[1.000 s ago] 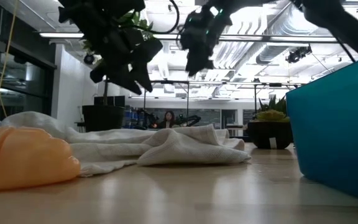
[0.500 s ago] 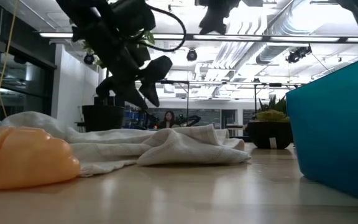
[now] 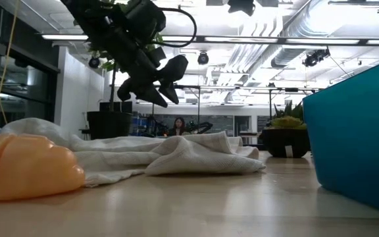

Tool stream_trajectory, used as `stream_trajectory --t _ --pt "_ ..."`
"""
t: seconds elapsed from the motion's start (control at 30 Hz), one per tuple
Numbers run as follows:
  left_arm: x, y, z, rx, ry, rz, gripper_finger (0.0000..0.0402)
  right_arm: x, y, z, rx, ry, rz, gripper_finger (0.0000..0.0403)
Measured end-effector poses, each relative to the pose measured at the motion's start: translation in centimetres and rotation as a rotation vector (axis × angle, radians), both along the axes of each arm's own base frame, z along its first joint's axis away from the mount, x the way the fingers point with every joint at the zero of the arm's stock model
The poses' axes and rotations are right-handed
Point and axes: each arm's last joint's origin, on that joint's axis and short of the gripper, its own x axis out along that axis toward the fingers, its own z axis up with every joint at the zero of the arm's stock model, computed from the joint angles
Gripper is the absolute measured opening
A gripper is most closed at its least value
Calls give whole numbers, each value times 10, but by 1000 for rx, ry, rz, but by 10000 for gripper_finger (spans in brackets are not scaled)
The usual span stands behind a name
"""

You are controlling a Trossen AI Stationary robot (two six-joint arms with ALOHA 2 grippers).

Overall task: Pick and placing Produce into tupperware
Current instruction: Move the left plant pot to the top left of the table

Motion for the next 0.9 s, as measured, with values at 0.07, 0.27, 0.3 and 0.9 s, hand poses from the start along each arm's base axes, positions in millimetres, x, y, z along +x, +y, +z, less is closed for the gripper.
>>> stream_trajectory --t 0.07,0.27,0.3,0.9 --pt "-1 4 0 -6 0 -1 156 -6 4 5 -9 -15 0 129" --pt "0 19 -8 -16 17 -47 156 -16 10 12 -26 -25 -7 129" --pt "2 22 -10 -22 4 -78 156 -17 11 13 -26 -25 -7 129" --pt "33 38 -31 -16 54 -349 156 -23 15 12 9 15 -16 129"
